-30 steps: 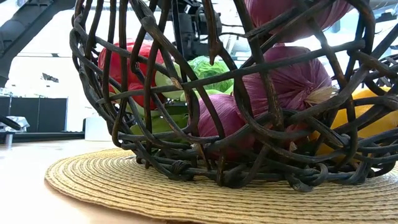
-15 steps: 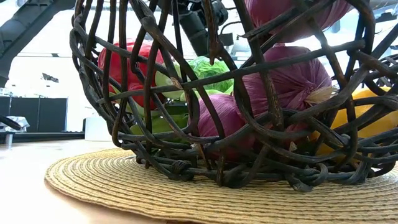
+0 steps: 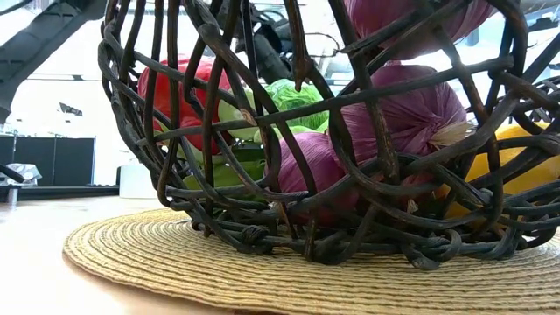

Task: Build produce basket
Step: Put the green beans into the black basket

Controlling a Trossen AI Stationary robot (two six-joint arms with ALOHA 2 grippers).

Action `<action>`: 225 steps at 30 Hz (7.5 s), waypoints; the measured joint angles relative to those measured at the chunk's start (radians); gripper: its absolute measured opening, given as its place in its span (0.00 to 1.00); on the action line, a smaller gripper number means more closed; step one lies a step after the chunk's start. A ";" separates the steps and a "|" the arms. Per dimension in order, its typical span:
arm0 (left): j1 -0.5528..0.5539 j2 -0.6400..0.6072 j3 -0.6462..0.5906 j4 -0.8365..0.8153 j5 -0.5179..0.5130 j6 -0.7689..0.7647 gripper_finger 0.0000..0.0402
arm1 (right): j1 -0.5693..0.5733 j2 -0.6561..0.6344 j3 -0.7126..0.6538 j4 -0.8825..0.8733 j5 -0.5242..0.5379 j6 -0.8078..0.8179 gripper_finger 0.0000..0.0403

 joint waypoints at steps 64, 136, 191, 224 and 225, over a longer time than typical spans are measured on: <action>0.175 -0.499 -0.425 -0.566 -0.283 0.333 0.24 | -0.920 0.849 0.000 0.497 -0.724 -0.474 0.64; 0.182 -0.532 -0.471 -0.459 -0.150 0.410 0.24 | -0.901 1.130 0.029 0.587 -1.025 -0.529 0.36; 0.181 -0.532 -0.470 -0.442 -0.088 0.440 0.24 | -0.896 1.264 0.232 0.352 -0.891 -0.622 0.61; 0.181 -0.532 -0.470 -0.430 -0.088 0.439 0.24 | -0.867 1.261 0.233 0.405 -0.907 -0.648 0.07; 0.181 -0.532 -0.470 -0.430 -0.088 0.439 0.24 | -0.867 1.261 0.233 0.399 -0.905 -0.656 0.04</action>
